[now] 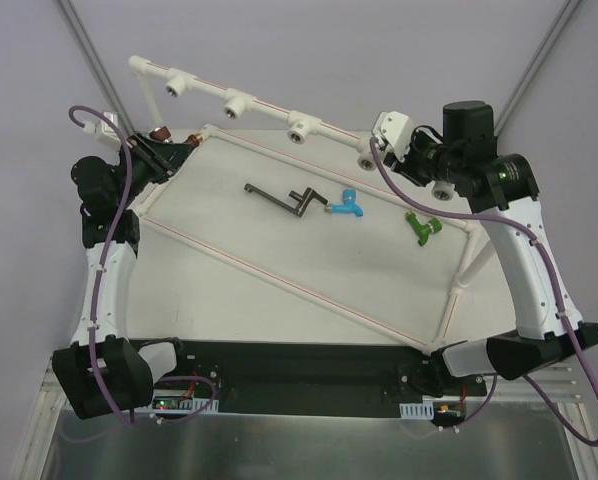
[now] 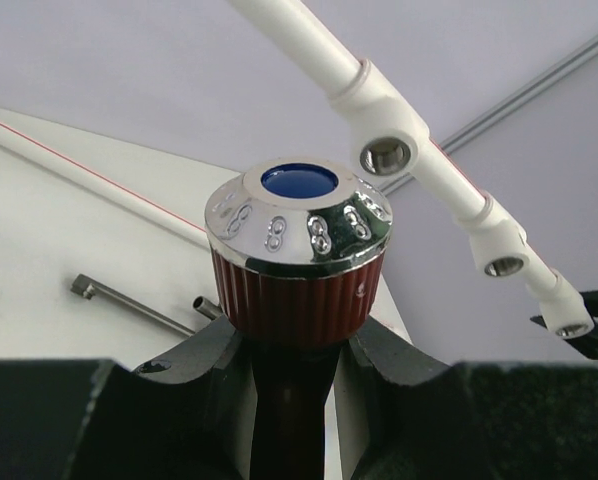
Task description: Install the water faucets
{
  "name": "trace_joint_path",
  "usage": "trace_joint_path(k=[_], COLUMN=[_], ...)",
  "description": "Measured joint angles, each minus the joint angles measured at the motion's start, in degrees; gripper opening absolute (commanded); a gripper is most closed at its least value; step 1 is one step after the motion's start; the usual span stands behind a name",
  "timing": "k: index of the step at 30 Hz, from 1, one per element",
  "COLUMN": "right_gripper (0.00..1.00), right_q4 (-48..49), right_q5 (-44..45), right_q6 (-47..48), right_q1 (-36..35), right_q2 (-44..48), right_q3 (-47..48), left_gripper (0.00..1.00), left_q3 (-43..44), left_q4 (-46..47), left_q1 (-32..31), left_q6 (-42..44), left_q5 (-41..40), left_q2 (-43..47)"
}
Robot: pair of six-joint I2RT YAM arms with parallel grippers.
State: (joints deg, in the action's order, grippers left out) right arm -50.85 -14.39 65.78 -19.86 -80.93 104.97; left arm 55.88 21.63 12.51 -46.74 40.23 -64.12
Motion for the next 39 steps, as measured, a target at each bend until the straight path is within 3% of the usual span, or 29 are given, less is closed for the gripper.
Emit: trace_joint_path(k=[5, 15, 39], right_gripper=[0.02, 0.01, 0.02], right_q4=[1.1, 5.2, 7.3], right_q5=[1.0, 5.0, 6.7], right_q6=[-1.7, -1.4, -1.0], right_q1=[-0.7, -3.2, -4.2], right_q2=[4.1, 6.4, 7.3], right_q3=[-4.1, -8.1, -9.9], left_gripper=[0.00, 0.00, 0.00], left_q3=[0.7, 1.2, 10.8], left_q4=[4.3, 18.7, 21.1], left_q1=[3.5, 9.3, 7.0], left_q6=[-3.7, -19.6, -28.0], left_q5=[-0.3, -0.8, -1.2], left_q2=[-1.2, -9.4, -21.1])
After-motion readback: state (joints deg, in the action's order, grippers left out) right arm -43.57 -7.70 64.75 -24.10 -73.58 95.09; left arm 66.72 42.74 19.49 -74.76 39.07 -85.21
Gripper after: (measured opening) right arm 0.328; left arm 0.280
